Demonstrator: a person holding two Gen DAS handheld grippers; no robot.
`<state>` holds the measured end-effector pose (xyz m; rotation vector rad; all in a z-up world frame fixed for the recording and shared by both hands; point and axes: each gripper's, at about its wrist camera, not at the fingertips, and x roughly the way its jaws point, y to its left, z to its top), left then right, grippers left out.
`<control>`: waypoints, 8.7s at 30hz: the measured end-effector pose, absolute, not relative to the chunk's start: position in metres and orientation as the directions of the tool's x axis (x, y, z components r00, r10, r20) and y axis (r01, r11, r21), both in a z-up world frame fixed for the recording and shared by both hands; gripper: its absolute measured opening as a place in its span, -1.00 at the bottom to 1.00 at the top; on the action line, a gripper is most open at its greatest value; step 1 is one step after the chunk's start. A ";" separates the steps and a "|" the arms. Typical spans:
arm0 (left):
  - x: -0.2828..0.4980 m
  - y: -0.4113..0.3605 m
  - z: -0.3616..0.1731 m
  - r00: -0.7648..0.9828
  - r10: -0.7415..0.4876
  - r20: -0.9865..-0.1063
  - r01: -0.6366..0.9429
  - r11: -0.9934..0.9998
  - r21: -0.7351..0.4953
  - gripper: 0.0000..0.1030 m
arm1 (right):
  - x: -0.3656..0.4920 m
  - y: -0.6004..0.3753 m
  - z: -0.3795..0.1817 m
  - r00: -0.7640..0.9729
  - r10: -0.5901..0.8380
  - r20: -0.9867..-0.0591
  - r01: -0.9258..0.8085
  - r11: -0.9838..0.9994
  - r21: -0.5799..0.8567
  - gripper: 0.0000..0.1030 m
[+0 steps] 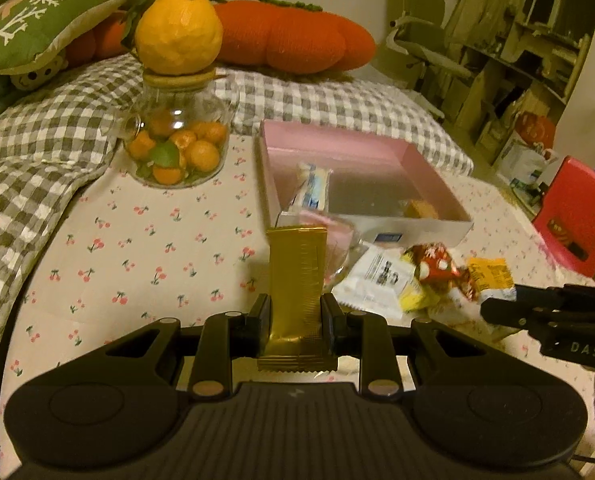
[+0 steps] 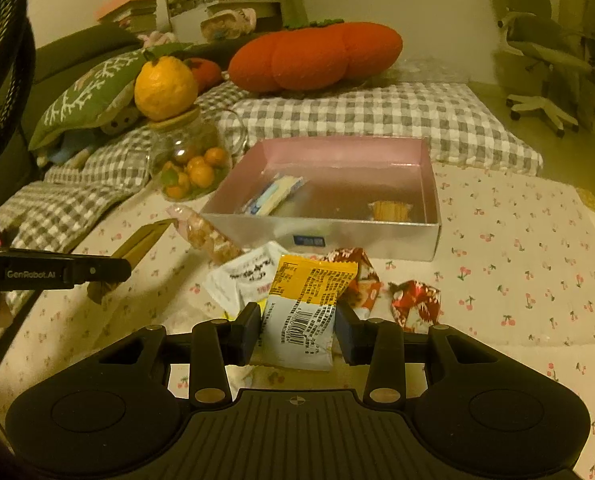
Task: Organize snacks
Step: 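Carry the gold bar packet to the box with the left tool while the right tool carries the yellow packet, then release the gold bar packet in the box while the right tool releases the yellow packet, then withdraw both tools to the remaining snacks, left tool approaching a small clear packet, then grasp the small clear packet with the left tool while the right tool grasps the clear bread packet, then lift and carry the small clear packet over the box while the right tool carries the bread packet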
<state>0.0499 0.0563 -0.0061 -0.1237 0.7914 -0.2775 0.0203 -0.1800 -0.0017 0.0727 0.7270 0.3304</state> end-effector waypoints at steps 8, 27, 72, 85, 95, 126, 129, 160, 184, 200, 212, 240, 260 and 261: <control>0.061 0.048 0.004 0.689 -0.301 -0.660 0.188 0.953 -0.238 -0.53 | 0.036 -0.181 0.005 0.708 0.317 -0.631 -0.244 0.948 0.202 -0.25; 0.095 0.028 0.021 0.713 -0.326 -0.622 0.178 0.941 -0.288 -0.53 | 0.085 -0.190 0.016 0.719 0.326 -0.613 -0.173 0.939 0.296 -0.25; 0.181 -0.048 -0.044 0.667 -0.271 -0.694 0.130 0.960 -0.249 -0.50 | 0.179 -0.224 -0.031 0.715 0.299 -0.632 0.005 0.902 0.432 -0.23; 0.174 -0.050 -0.038 0.669 -0.272 -0.691 0.173 0.962 -0.211 0.06 | 0.176 -0.228 -0.026 0.708 0.321 -0.629 0.003 0.889 0.457 0.14; 0.156 -0.044 -0.021 0.673 -0.303 -0.675 0.216 0.953 -0.213 0.56 | 0.162 -0.232 -0.010 0.713 0.319 -0.624 -0.003 0.892 0.453 0.39; 0.074 0.012 -0.006 0.652 -0.211 -0.728 0.234 0.970 -0.070 0.99 | 0.073 -0.243 0.010 0.701 0.312 -0.641 -0.115 0.937 0.331 0.69; 0.068 0.019 -0.008 0.638 -0.193 -0.745 0.229 0.972 -0.056 0.99 | 0.066 -0.240 0.007 0.691 0.314 -0.652 -0.130 0.940 0.315 0.70; 0.030 0.076 -0.048 0.254 -0.132 -0.958 0.093 0.989 -0.111 0.00 | 0.051 -0.189 -0.018 0.498 0.316 -0.808 -0.190 0.948 0.253 0.70; 0.042 0.063 -0.035 0.364 -0.179 -0.914 0.135 0.981 -0.138 -0.38 | 0.055 -0.158 -0.030 0.436 0.482 -0.760 -0.415 0.857 0.306 0.70; 0.043 0.073 -0.039 0.361 -0.160 -0.919 0.151 0.982 -0.112 -0.38 | 0.071 -0.103 -0.053 0.397 0.496 -0.772 -0.580 0.788 0.207 0.67; 0.045 0.084 -0.039 0.414 -0.165 -0.895 0.153 0.982 -0.111 -0.11 | 0.048 -0.085 -0.046 0.352 0.494 -0.795 -0.641 0.746 0.180 0.60; 0.040 0.075 -0.035 0.406 -0.158 -0.900 0.144 0.984 -0.108 -0.63 | 0.052 -0.087 -0.035 0.425 0.441 -0.791 -0.539 0.825 0.170 -0.48; 0.056 0.066 -0.009 0.470 -0.220 -0.855 0.115 0.975 -0.188 -0.63 | 0.068 -0.146 0.004 0.480 0.441 -0.759 -0.342 0.890 0.301 -0.48; 0.058 0.065 -0.008 0.472 -0.225 -0.852 0.115 0.974 -0.194 -0.64 | 0.070 -0.151 0.005 0.484 0.438 -0.758 -0.325 0.894 0.309 -0.48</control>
